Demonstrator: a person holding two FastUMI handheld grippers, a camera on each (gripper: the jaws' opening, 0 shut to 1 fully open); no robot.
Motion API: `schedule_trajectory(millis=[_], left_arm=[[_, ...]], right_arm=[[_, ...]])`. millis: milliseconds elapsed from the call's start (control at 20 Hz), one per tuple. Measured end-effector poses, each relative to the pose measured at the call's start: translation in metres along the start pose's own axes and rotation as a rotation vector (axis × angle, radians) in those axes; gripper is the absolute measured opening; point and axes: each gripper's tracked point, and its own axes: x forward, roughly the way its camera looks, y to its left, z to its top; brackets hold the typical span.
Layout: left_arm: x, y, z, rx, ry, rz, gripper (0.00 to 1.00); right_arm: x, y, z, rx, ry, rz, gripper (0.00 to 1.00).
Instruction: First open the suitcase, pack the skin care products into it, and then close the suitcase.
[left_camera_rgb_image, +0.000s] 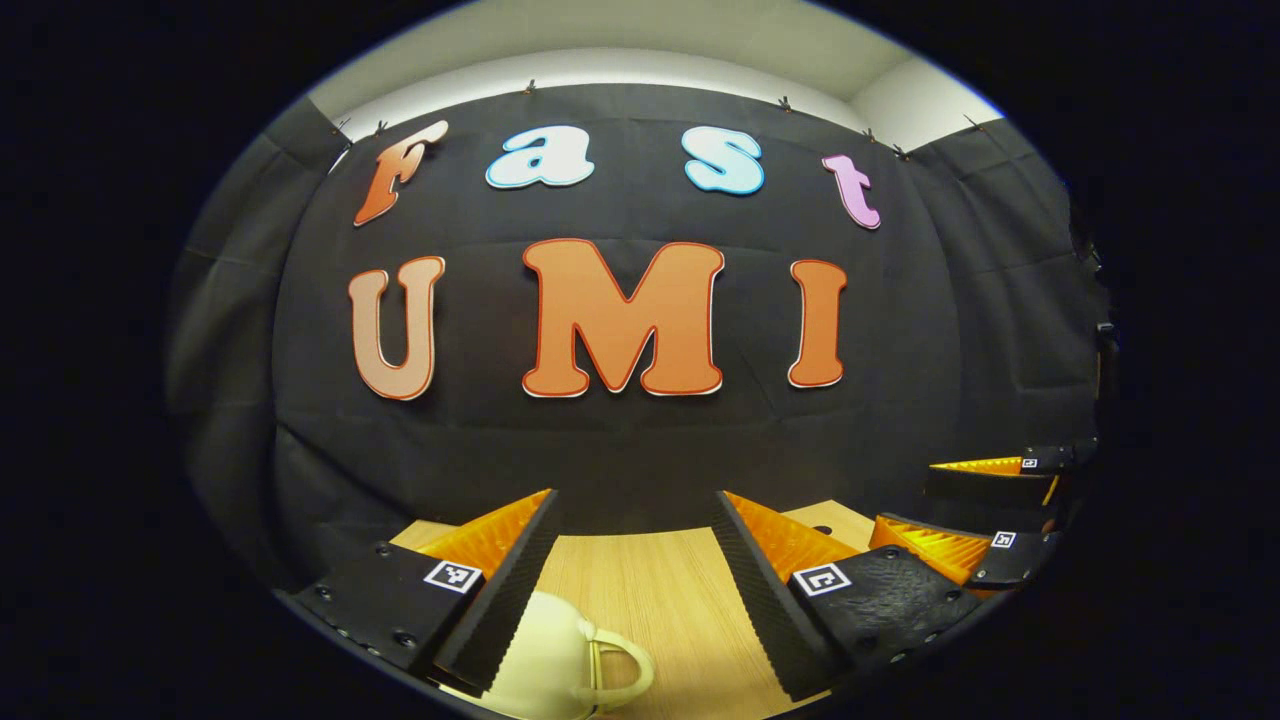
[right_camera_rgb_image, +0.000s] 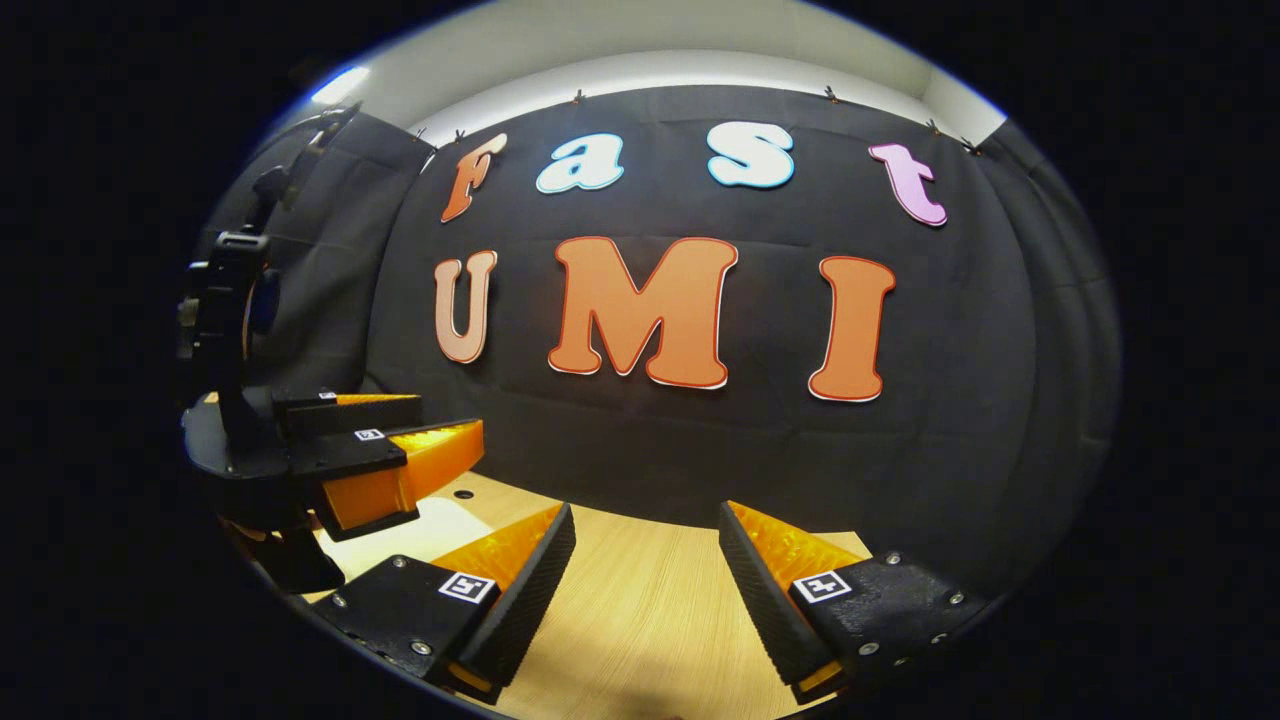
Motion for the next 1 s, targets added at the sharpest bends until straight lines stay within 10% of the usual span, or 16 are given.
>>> schedule_trajectory(millis=[1000], left_arm=[[-0.001, 0.038, 0.014, 0.001, -0.076, -0.125, 0.97]], right_arm=[[-0.027, -0.024, 0.046, -0.114, -0.037, -0.231, 0.93]])
